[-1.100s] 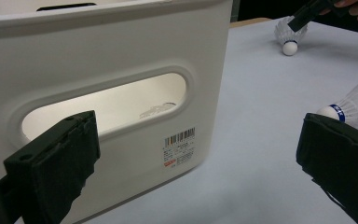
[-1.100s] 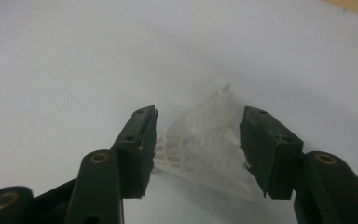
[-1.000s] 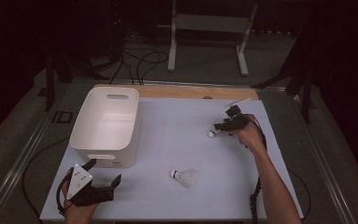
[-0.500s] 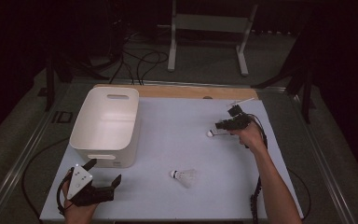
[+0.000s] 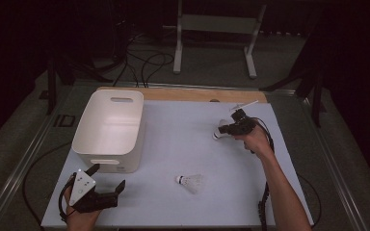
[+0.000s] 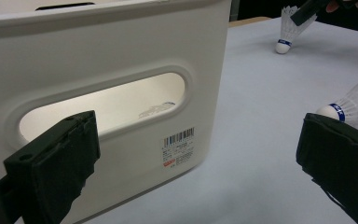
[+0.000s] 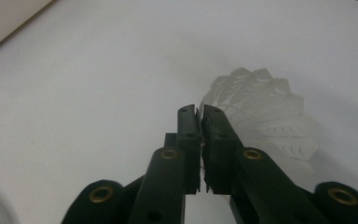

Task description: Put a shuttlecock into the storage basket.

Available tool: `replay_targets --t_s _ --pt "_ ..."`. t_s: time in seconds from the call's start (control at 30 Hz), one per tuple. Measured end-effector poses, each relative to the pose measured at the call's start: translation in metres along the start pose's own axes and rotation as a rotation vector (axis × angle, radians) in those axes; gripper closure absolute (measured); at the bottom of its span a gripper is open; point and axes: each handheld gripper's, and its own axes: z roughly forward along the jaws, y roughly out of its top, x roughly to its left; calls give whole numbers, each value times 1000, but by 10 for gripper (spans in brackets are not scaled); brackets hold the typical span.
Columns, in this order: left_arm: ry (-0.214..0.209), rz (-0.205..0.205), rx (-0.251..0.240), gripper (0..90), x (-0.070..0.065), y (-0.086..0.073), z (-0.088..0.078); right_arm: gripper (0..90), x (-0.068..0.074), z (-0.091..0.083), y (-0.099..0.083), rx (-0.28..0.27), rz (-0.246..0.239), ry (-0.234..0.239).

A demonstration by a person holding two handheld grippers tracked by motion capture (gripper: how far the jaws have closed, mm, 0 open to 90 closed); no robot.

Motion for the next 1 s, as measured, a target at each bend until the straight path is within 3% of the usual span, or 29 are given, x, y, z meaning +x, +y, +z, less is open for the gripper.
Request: replay_targets --t_s 0.5,1.0 --pt "1 -1 -2 0 0 0 0 895 17 -7 8 -47 -62 -28" --pt "1 -1 -2 0 0 0 0 893 31 -11 13 -80 -91 -41"
